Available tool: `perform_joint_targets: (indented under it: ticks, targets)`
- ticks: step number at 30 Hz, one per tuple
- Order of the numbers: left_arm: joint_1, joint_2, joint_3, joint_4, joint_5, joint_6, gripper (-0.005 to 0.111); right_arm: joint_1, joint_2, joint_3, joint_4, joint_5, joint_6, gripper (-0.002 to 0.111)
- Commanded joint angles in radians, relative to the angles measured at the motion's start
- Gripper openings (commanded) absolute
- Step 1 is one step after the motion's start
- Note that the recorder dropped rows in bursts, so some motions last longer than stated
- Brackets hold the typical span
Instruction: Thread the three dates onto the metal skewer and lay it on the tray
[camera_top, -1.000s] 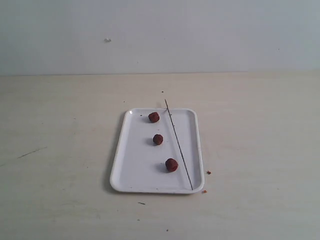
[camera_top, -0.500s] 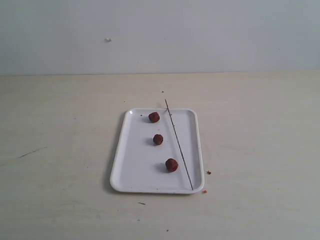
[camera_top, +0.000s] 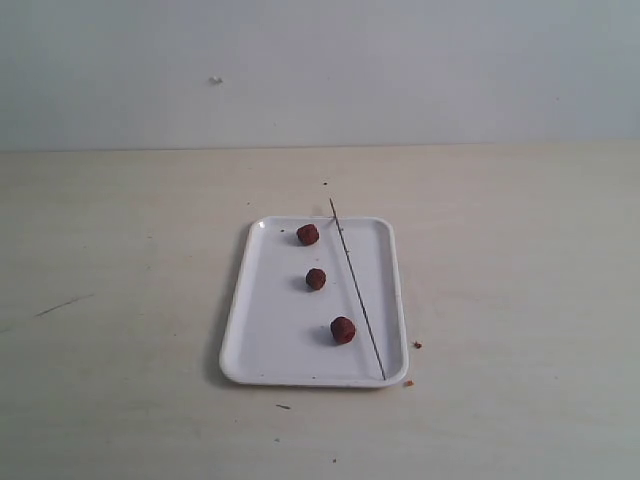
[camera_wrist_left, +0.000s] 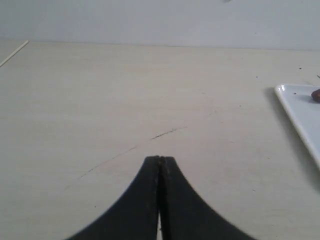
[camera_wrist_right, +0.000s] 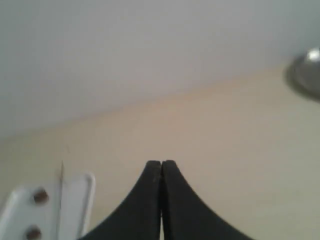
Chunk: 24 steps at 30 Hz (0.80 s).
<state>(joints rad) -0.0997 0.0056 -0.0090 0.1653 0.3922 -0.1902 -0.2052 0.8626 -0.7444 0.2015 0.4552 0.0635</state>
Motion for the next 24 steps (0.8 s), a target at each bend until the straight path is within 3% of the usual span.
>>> perform_joint_targets:
  ticks: [1, 4, 9, 14, 18, 24]
  targets:
    - [0.001, -0.006, 0.002, 0.004, -0.004, -0.002, 0.0, 0.022, 0.344, -0.232, 0.05, 0.429, -0.161, 0.0]
    - [0.001, -0.006, 0.002, 0.004, -0.004, -0.002, 0.0, 0.11, 0.503, -0.296, 0.039, 0.508, -0.161, 0.0]
    - [0.001, -0.006, 0.002, 0.004, -0.004, -0.002, 0.0, 0.293, 0.667, -0.338, -0.03, 0.47, -0.079, 0.0]
    - [0.001, -0.006, 0.002, 0.004, -0.004, -0.002, 0.0, 0.52, 0.892, -0.498, -0.08, 0.463, -0.082, 0.0]
    - [0.001, -0.006, 0.002, 0.004, -0.004, -0.002, 0.0, 0.585, 1.016, -0.613, -0.071, 0.471, -0.098, 0.0]
    - [0.001, -0.006, 0.002, 0.004, -0.004, -0.002, 0.0, 0.59, 1.131, -0.641, -0.061, 0.518, -0.112, 0.024]
